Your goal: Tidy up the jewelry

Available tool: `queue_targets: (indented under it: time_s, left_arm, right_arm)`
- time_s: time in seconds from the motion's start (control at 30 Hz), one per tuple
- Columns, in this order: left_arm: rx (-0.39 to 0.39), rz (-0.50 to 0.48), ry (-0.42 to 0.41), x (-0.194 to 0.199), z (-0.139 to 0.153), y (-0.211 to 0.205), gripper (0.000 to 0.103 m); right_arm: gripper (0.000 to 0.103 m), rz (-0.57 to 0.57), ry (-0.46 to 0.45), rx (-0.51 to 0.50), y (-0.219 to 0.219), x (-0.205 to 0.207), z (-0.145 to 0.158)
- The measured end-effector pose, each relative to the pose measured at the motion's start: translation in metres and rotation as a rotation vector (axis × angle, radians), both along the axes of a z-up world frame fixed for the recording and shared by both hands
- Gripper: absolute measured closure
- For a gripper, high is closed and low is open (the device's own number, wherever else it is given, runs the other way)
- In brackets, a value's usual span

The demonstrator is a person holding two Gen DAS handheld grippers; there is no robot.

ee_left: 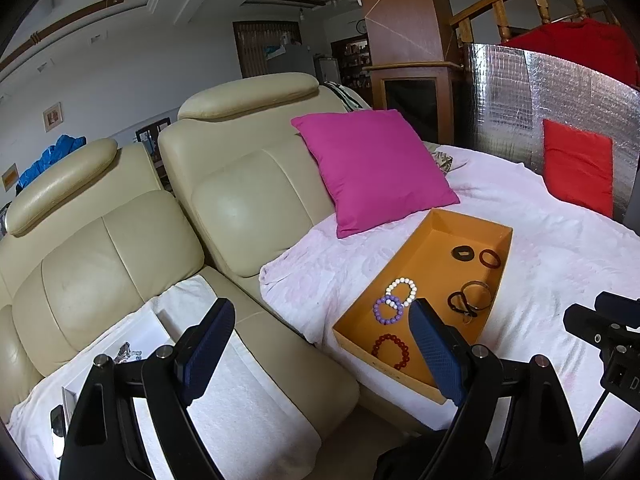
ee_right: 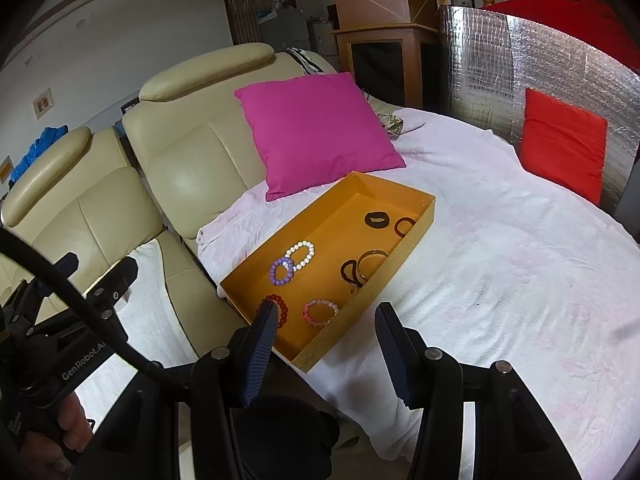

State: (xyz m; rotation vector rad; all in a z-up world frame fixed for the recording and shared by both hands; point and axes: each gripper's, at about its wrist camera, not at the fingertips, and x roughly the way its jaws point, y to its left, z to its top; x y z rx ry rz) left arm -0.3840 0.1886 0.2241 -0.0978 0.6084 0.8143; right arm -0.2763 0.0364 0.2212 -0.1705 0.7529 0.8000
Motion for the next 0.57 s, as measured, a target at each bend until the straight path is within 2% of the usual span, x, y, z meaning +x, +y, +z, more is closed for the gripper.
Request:
queue_targets:
  time_s: [0.37, 0.47, 0.57]
  left_arm:
    - [-0.005, -0.005, 0.021, 0.012, -0.006, 0.002, 0.014]
    - [0.010, -0.060, 0.014, 0.033, -0.004, -0.013, 0.014]
    - [0.006, -0.216, 0.010, 0.080, -0.002, -0.046, 0.014]
  right_arm:
    - [0.048, 0.002, 0.010, -0.005, 0.001, 0.009, -0.009]
    - [0.048, -0.030, 0.012, 0.018, -0.012, 0.021, -0.010]
    - [0.048, -0.145, 0.025, 0.056, -0.054, 0.055, -0.014]
